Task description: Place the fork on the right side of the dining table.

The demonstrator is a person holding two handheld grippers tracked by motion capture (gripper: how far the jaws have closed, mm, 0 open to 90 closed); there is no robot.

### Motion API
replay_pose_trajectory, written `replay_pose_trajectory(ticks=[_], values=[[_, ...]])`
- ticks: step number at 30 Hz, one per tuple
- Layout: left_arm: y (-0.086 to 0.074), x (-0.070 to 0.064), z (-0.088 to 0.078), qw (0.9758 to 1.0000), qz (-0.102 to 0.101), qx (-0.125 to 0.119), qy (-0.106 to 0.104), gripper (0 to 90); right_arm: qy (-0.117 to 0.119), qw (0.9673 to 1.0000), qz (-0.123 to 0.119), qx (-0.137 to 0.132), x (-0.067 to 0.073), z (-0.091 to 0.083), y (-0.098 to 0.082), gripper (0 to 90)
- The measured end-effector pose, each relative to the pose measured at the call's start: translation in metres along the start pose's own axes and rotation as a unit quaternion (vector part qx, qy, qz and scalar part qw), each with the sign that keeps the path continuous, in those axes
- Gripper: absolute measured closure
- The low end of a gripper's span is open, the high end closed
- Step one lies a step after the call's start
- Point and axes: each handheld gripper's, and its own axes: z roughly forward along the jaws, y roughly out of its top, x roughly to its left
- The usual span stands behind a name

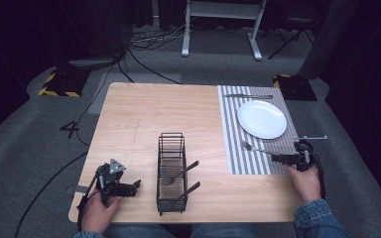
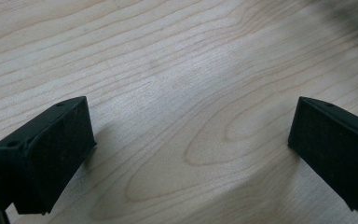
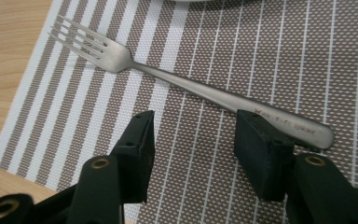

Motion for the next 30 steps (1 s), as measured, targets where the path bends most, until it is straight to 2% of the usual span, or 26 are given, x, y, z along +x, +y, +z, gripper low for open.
replay_pose_trajectory(ticks=[4,8,13,16,21,24,27,30], values=[[0.0,0.0,0.0,1.0,0.0,0.0,0.0,0.2,-0.001,0.9999,0.005,-0.009,-0.003,0.004,0.001,48.8],[0.0,0.0,0.0,1.0,0.0,0.0,0.0,0.2,-0.012,0.9997,0.004,-0.02,-0.005,0.006,0.005,49.0],[-0.001,0.0,0.0,1.0,-0.002,-0.002,0.003,0.3,-0.012,0.9989,0.016,-0.042,-0.014,0.011,0.012,47.5],[-0.001,0.0,-0.001,1.0,-0.002,-0.003,0.002,0.4,-0.018,0.9984,0.028,-0.046,-0.019,0.013,0.018,45.6],[-0.002,0.0,-0.001,1.0,-0.001,-0.003,0.003,0.4,-0.022,0.9975,0.032,-0.059,-0.024,0.019,0.027,45.3],[-0.002,0.0,-0.001,1.0,-0.002,-0.003,0.003,0.4,-0.021,0.9966,0.047,-0.065,-0.026,0.021,0.03,44.9],[-0.002,0.0,-0.001,1.0,-0.002,-0.003,0.003,0.4,-0.024,0.9965,0.05,-0.062,-0.025,0.018,0.031,48.0],[-0.001,0.0,-0.001,1.0,-0.002,-0.003,0.003,0.4,-0.034,0.9954,0.038,-0.081,-0.023,0.007,0.03,49.1]])
